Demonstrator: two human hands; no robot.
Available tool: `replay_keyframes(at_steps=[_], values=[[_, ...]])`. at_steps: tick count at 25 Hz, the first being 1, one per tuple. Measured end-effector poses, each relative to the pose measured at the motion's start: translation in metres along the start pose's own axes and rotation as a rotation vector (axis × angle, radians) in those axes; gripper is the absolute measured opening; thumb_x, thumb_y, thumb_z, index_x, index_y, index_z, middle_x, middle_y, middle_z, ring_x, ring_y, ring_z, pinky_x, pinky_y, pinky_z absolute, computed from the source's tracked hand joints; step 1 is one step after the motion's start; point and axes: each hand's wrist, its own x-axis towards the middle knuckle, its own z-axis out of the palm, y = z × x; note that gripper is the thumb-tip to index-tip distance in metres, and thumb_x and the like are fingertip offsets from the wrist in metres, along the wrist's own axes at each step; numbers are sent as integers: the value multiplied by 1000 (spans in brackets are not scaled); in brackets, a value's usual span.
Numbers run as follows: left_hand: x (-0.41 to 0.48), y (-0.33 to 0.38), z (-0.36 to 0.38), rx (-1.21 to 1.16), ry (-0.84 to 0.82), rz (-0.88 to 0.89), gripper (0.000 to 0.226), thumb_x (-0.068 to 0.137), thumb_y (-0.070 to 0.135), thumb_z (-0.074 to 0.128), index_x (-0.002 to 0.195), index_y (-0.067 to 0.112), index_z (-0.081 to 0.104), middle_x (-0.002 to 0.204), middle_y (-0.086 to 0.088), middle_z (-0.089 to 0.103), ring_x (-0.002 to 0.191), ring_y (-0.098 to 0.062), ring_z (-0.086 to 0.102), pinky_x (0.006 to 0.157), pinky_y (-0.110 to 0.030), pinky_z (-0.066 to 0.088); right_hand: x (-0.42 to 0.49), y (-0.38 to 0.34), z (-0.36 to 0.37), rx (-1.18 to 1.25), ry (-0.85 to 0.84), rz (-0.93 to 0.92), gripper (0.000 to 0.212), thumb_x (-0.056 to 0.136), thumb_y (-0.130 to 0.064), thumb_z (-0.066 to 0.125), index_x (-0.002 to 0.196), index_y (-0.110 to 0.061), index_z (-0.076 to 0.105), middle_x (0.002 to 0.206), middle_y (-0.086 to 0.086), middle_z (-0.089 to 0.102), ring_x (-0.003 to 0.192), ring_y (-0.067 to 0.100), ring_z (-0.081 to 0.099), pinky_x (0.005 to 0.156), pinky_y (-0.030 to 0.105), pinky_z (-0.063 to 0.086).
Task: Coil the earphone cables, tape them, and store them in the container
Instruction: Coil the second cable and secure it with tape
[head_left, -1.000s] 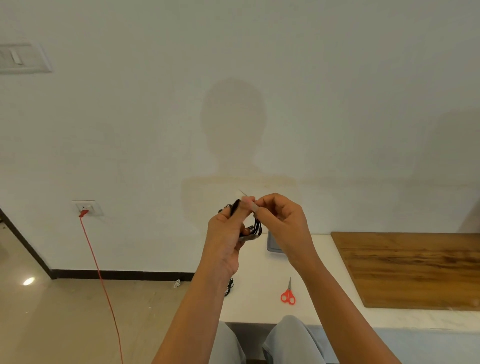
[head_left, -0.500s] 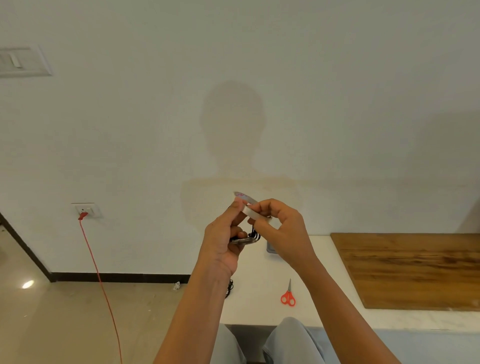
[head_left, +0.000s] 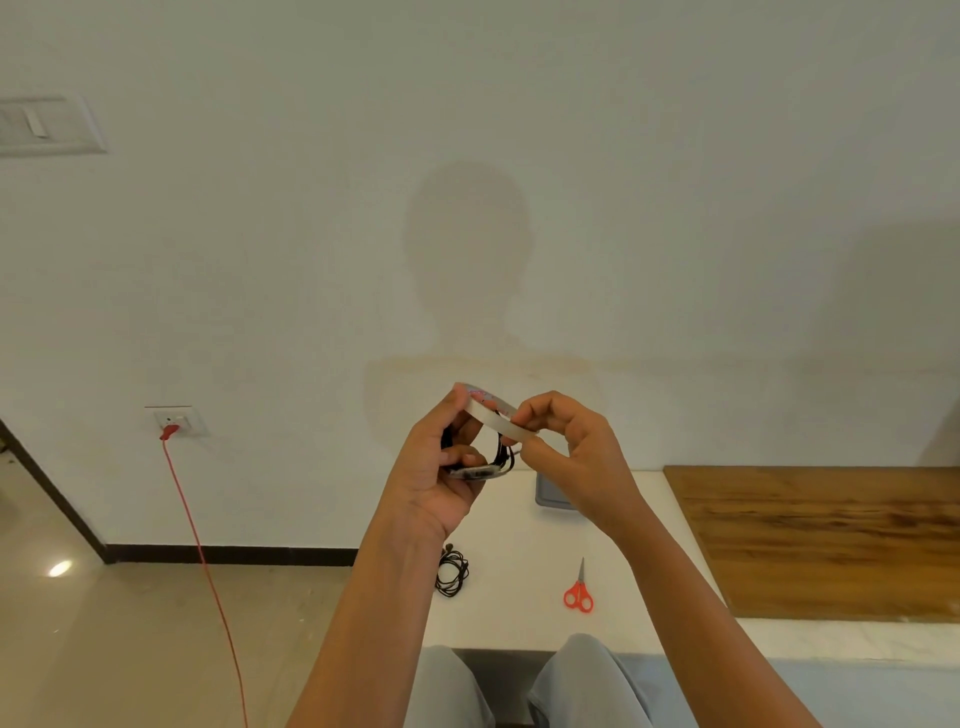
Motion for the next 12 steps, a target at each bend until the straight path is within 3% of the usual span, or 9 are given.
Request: replay_keyframes(at_steps=[8, 12], values=[[2, 1, -1, 24, -27, -6, 17, 65, 35, 77, 60, 18, 76, 70, 6, 72, 31, -4, 35, 39, -13, 41, 4, 1, 5, 91, -1, 43, 9, 79, -5, 70, 82, -13, 66, 77, 1, 68, 79, 9, 62, 70, 12, 49], [4, 8, -2, 3, -42, -40, 20, 66, 34, 76, 58, 16, 75, 68, 7, 71, 30, -4, 32, 38, -13, 38, 4, 0, -3, 103, -81, 12, 24, 80, 3, 62, 86, -18, 69, 83, -6, 71, 87, 6, 65, 75, 14, 49]])
